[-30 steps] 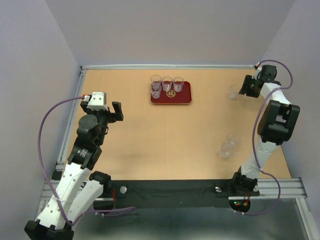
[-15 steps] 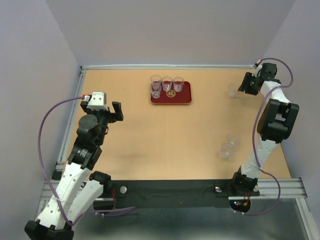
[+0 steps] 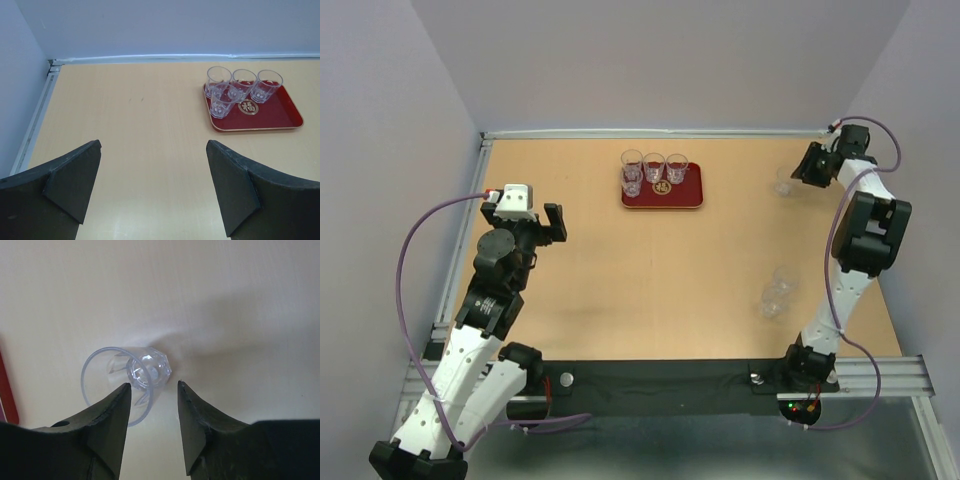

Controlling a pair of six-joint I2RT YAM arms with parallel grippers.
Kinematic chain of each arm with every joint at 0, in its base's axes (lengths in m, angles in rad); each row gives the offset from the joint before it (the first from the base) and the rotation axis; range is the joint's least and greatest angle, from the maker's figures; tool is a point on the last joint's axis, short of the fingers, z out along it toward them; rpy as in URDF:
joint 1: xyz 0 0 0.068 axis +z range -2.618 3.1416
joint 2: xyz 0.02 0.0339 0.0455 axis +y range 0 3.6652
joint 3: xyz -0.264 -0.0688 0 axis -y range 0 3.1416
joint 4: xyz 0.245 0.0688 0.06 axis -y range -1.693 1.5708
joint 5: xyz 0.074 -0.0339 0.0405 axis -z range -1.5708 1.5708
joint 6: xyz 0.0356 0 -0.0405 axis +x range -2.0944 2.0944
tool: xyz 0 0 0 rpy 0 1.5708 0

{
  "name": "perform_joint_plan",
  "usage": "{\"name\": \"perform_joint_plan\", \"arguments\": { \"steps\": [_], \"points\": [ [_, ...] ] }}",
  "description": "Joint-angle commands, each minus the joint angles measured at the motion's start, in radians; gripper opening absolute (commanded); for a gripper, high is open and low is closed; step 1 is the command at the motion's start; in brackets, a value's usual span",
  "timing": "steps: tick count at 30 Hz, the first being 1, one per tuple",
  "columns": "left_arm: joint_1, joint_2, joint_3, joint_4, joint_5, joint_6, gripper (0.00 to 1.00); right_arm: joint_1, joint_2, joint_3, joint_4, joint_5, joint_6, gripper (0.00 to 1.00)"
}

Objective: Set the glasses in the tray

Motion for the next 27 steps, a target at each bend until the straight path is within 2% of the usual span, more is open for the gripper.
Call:
{"name": "perform_joint_plan", "arguments": {
  "steps": [1,4,6,7,8,12,17,21,27],
  "points": [
    [0.007,-0.01,-0.009,0.053,-0.005,0.002,0.98,0.004,0.026,0.065,0.033,-0.006,0.026,0.45],
    [0.007,-0.008,-0.011,0.053,-0.008,0.002,0.98,0.007,0.046,0.071,0.03,0.006,0.021,0.39],
    [0.007,-0.008,-0.009,0.053,-0.008,0.002,0.98,0.009,0.051,0.07,0.027,0.012,0.015,0.32],
    [0.007,-0.008,-0.011,0.053,-0.008,0.002,0.98,0.01,0.052,0.068,0.027,0.018,0.017,0.27],
    [0.007,-0.008,-0.009,0.053,-0.008,0.002,0.98,0.01,0.052,0.068,0.027,0.018,0.013,0.16],
    [0.007,-0.008,-0.009,0.053,-0.008,0.002,0.98,0.013,0.028,0.055,0.029,0.015,-0.011,0.01],
    [0.007,-0.008,-0.008,0.053,-0.005,0.002,0.98,0.035,-0.034,0.021,0.027,-0.029,-0.071,0.01],
    [0.007,-0.007,-0.008,0.053,-0.002,0.002,0.98,0.075,-0.084,-0.017,0.027,-0.139,-0.152,0.01],
    [0.008,-0.007,-0.008,0.053,-0.005,0.002,0.98,0.19,-0.091,-0.013,0.021,-0.23,-0.232,0.01]
  ]
}}
